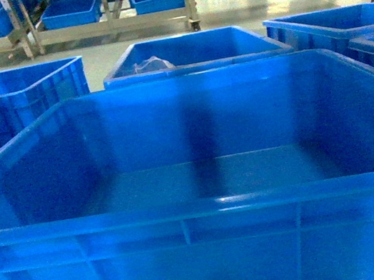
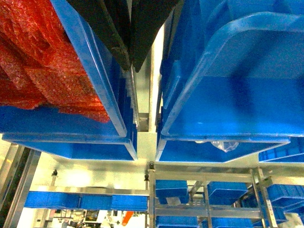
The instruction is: Place box next to blue box on left shelf
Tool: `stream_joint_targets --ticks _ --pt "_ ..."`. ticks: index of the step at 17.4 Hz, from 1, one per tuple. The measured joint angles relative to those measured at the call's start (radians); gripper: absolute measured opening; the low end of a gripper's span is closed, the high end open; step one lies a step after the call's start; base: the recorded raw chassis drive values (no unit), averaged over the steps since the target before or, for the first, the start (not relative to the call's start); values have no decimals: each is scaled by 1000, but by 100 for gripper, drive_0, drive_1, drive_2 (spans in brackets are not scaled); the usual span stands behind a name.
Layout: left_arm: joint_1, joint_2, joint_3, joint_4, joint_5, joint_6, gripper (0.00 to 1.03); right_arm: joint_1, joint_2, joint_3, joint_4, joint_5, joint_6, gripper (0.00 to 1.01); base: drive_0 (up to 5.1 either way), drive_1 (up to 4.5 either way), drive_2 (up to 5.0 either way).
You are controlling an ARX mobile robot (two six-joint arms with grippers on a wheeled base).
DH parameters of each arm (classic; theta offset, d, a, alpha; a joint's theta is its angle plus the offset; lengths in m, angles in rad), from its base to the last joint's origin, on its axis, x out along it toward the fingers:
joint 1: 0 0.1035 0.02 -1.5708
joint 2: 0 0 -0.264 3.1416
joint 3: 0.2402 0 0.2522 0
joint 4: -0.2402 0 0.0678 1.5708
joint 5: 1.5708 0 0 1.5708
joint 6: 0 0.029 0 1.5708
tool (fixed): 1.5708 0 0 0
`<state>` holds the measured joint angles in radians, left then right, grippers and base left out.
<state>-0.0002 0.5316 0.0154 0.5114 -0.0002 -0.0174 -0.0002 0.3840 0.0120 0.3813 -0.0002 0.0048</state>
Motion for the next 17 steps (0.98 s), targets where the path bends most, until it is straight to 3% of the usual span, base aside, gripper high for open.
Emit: stream_joint_targets --ticks 4,12,14,16,17 --pt "0 -188 0 -169 0 0 1 0 -135 0 -131 0 0 2 0 0 0" --pt "0 -290 0 -269 0 0 1 0 -207 0 -205 0 0 2 0 0 0" --pt "0 -330 0 -311 -2 0 1 0 -367 1 -390 0 0 2 0 0 0" --pt "0 -358 0 -339 -2 0 1 0 -379 0 -393 -1 -1 2 0 0 0" --pt "0 -420 1 -425 -1 0 1 0 -379 0 -381 -2 -1 2 0 0 0"
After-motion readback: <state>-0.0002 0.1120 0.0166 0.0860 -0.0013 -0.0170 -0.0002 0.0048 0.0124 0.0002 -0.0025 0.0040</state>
